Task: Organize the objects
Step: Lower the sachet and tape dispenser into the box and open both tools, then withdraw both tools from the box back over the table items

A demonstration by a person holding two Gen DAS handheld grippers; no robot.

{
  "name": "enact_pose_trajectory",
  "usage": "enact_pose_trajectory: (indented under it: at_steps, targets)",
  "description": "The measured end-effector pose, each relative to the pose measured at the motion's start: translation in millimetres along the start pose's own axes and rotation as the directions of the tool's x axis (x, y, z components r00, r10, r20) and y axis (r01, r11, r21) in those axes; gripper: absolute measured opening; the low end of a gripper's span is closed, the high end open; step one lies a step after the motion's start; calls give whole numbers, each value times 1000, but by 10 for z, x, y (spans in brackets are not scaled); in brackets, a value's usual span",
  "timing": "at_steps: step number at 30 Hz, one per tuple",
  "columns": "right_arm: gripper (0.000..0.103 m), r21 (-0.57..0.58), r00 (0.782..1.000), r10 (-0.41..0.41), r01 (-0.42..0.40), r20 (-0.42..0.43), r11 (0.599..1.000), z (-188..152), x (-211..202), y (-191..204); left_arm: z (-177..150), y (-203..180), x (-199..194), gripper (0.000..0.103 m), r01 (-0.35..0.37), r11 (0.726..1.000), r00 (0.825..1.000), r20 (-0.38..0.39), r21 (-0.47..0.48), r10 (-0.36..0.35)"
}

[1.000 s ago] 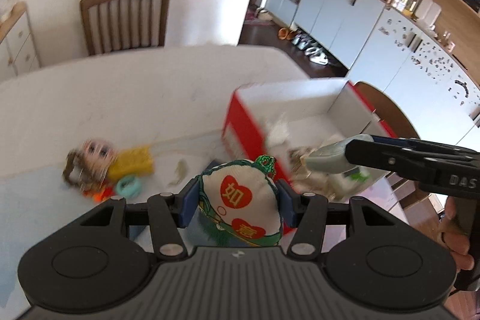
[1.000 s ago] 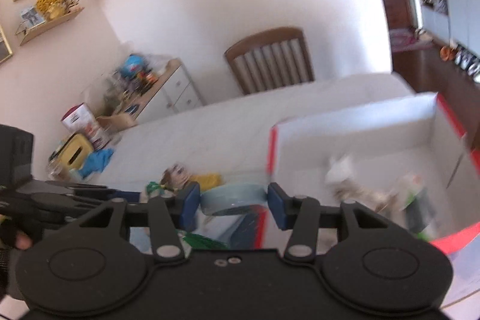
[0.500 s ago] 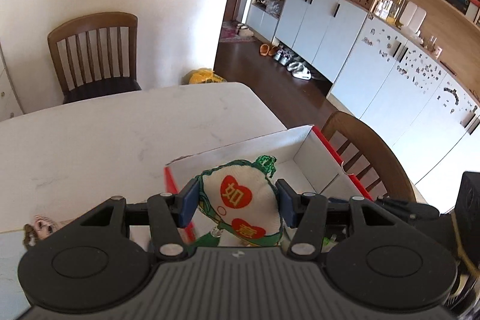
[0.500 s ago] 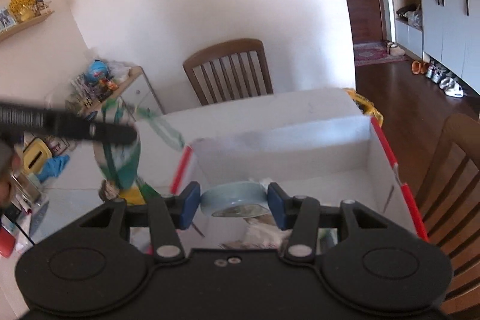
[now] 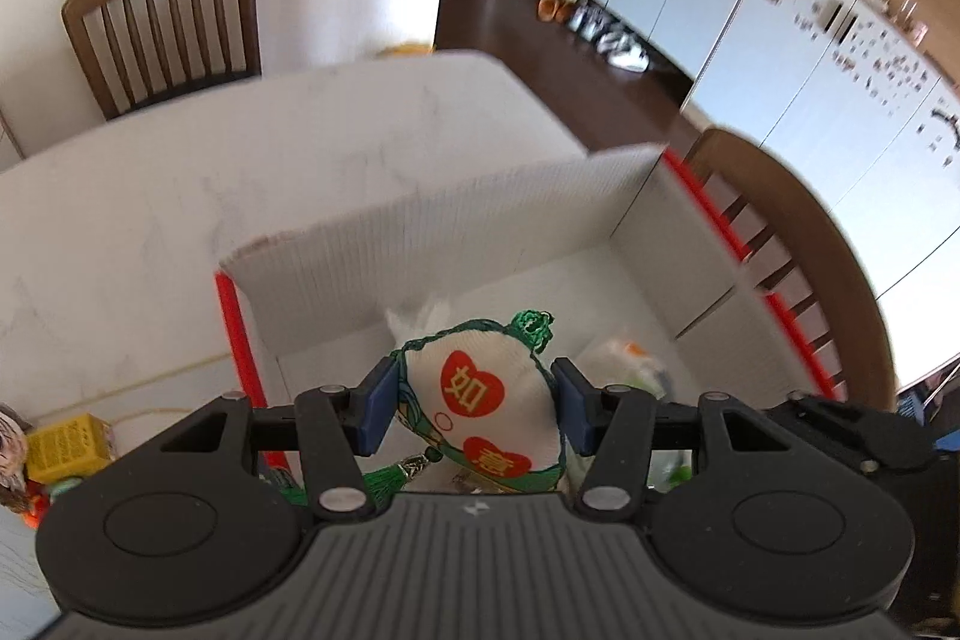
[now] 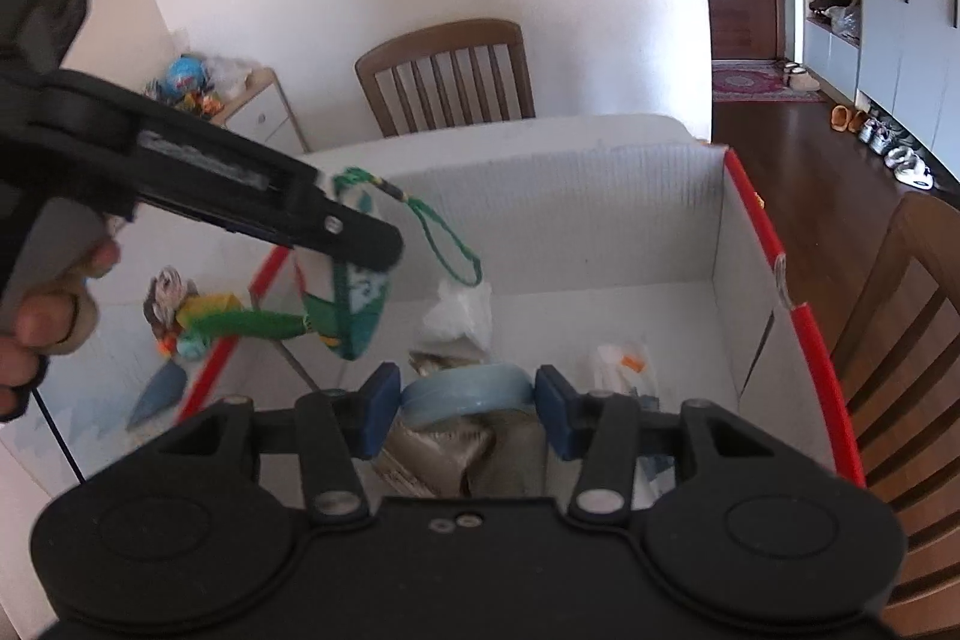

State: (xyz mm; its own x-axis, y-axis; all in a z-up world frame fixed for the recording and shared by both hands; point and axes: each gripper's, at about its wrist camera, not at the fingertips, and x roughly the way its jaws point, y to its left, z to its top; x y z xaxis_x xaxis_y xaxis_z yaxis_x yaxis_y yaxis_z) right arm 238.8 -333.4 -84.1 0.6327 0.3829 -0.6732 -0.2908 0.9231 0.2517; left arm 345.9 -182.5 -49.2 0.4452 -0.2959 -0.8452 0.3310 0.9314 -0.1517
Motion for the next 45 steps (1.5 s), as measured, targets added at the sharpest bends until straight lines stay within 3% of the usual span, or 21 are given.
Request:
enact_pose_trajectory:
  at_steps: [6,19,23,33,45]
  targets:
    - [48,-17,999,12,-13,-49,1000,-74,65,-34,-143,25,320,54,-18,1000,998,-67,-6,18]
    - [49,-17,992,13,-15,-129,1000,-64,88,-59,-144,-93,482,54,-73,996,992,-99,50,77]
    - [60,-21,992,16,-19,-124,1000,-21,72,-63,-195,-138,505,54,-95,993,990,-98,69,101]
    - [62,-32,996,23,-26,-87,999,-1,-122,-44,-335,-110,284,72,-92,995,995,-39,37,93]
    - [69,-17,999,30,-30,-36,999,68,-372,31,-553,-26,-293,73,-60,998,995,74,-18,62]
